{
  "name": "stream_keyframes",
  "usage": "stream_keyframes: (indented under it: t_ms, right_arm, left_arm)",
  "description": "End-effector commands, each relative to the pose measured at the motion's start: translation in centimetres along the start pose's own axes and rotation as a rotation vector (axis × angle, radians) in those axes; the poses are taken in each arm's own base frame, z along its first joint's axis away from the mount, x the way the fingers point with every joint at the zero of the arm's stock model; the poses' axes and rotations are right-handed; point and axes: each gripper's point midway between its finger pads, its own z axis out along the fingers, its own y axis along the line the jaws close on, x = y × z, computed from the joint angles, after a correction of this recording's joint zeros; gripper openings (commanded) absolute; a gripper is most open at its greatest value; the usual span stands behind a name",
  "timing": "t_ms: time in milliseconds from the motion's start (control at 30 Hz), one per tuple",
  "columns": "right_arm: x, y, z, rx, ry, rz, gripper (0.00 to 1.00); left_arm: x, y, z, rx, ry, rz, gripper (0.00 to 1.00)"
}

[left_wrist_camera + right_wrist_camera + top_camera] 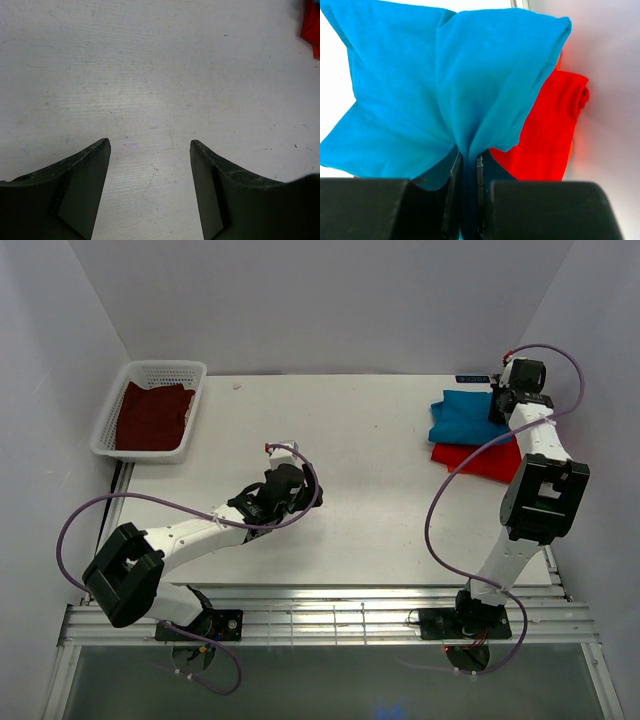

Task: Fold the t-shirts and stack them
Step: Neatly place the folded tshirt to the corner

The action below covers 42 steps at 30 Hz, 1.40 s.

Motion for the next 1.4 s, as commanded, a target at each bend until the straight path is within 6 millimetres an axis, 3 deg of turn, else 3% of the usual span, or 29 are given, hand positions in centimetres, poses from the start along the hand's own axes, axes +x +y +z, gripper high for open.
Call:
stream_keyframes:
  t_ms: [0, 267, 533, 700, 900, 1133, 1233, 1267, 1333, 1367]
  right_arm:
    - [-1.6, -1.6, -2.5, 0.068, -0.061, -0.009, 0.08]
    - [0.1, -3.2, -2.3, 0.153, -0.020, 0.025, 0.08]
    - [-2.5, -4.0, -3.5, 0.160, -0.086, 0.072, 0.08]
    - [-3.0, -4.9, -4.0, 0.177, -0.099, 0.084, 0.08]
    - [-1.3, -6.1, -3.5, 0.207, -0.059, 0.094, 0.08]
    - [0.2, -5.9, -2.2, 0.195, -0.014, 0.097, 0.08]
    - [0.7, -5.7, -1.8, 0.192, 0.015, 0.122, 0.39]
    - [0.7, -5.7, -2.0, 0.191, 0.017, 0.129, 0.63]
    - [0.5, -5.6, -2.6, 0.192, 0.009, 0.144, 0.93]
    - [0.1, -5.7, -3.5, 0.195, -0.010, 0.148, 0.90]
  left_arm:
    - [-0.1, 0.2, -0.3, 0.007, -0.006, -0.014, 0.75]
    - [0.0, 0.4, -0.4, 0.001, -0.007, -0.014, 0.75]
    - [0.6, 0.8, -0.4, -0.004, 0.004, -0.013, 0.75]
    - [1.2, 1.0, -0.3, -0.004, 0.020, -0.018, 0.75]
    - [1.0, 1.0, -0.5, -0.004, 0.013, -0.017, 0.75]
    - [1.2, 0.9, -0.4, 0.001, 0.019, -0.020, 0.75]
    - [0.9, 1.0, -0.5, -0.003, 0.012, -0.013, 0.77]
    - [0.6, 0.9, -0.5, -0.004, 0.004, -0.002, 0.77]
    - [0.0, 1.0, -0.6, -0.023, -0.006, 0.011, 0.80]
    - [-0.8, 0.9, -0.6, -0.035, -0.027, 0.016, 0.81]
